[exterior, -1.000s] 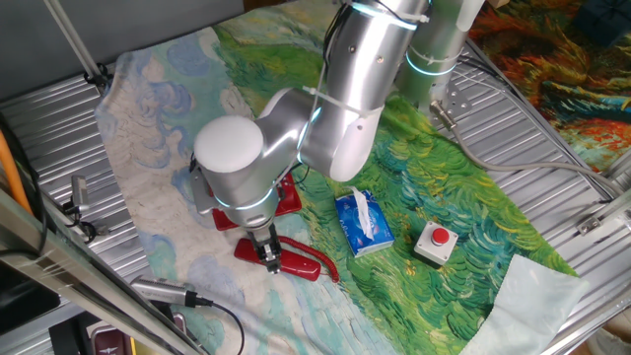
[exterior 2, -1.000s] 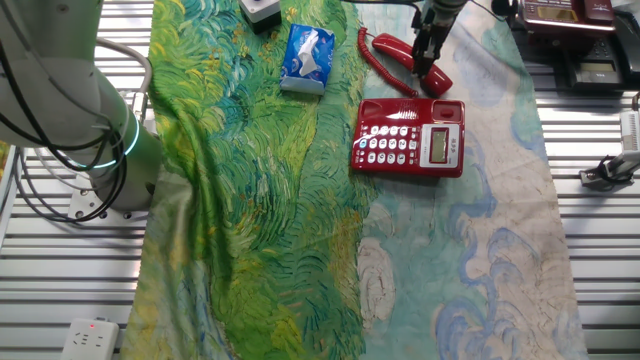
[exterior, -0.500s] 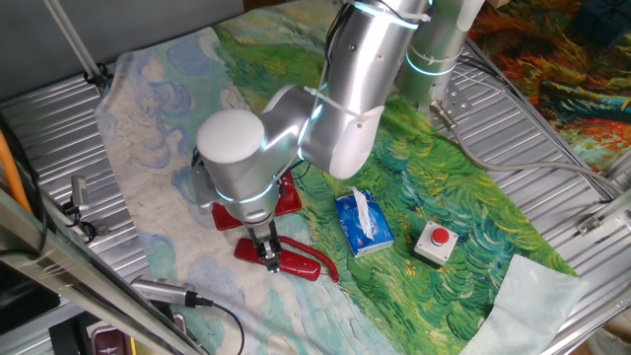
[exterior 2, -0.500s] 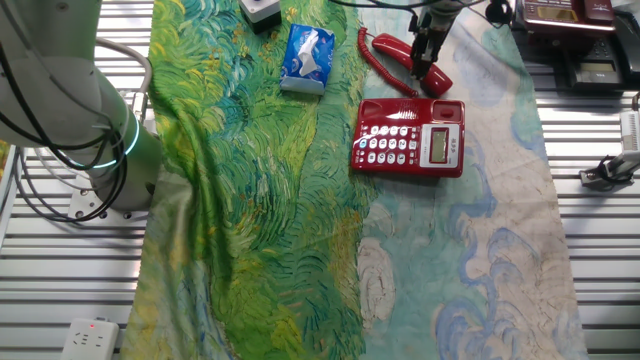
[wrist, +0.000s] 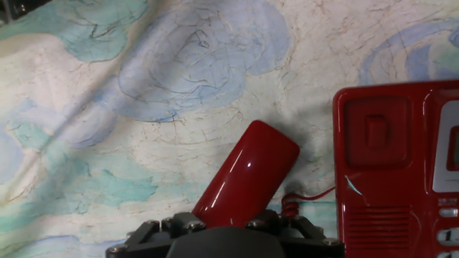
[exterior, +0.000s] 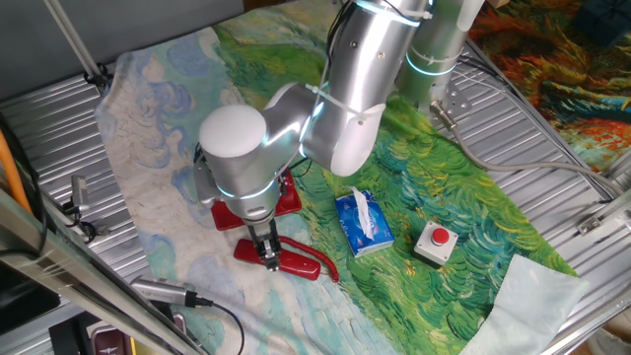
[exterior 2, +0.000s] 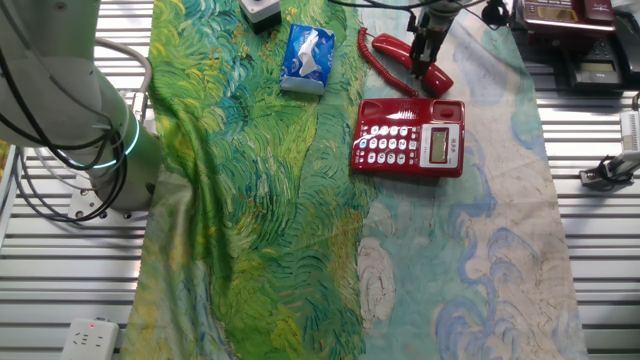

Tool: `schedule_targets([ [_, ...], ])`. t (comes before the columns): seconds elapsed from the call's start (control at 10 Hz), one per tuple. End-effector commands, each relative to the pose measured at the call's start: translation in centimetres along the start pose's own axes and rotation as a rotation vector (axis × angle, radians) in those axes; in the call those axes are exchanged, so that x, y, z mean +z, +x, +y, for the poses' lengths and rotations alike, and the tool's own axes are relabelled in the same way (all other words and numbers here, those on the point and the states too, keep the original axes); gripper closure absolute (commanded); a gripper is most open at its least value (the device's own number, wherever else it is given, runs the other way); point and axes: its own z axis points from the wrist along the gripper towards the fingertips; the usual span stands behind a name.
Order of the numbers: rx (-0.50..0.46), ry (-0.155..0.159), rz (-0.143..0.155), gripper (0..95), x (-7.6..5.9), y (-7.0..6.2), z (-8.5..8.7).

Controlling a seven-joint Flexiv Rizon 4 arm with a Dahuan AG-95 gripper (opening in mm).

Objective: Place the handset of the telephone on the corresponding phone cradle

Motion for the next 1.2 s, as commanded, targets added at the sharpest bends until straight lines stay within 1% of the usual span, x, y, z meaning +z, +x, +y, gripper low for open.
schedule_targets([
  [0.1,-0.014,-0.003,0.005,95.0,0.0,-0.1,0.2],
  [0.3,-0.031,0.018,0.013,95.0,-0.6,0.1,0.3],
  [0.4,-0.029,0.054,0.010,95.0,-0.9,0.1,0.3],
  [0.6,-0.024,0.066,0.006,95.0,-0.9,0.1,0.3],
  [0.7,-0.028,0.060,0.007,76.0,-1.0,0.1,0.3],
  [0.8,-0.033,0.056,0.007,38.0,-1.0,0.1,0.3],
  [0.9,-0.031,0.045,0.006,38.0,-1.0,0.0,0.3],
  [1.0,-0.034,0.042,0.003,19.0,-1.0,-0.1,0.3],
  [1.2,-0.040,0.045,0.002,19.0,-1.0,-0.1,0.3],
])
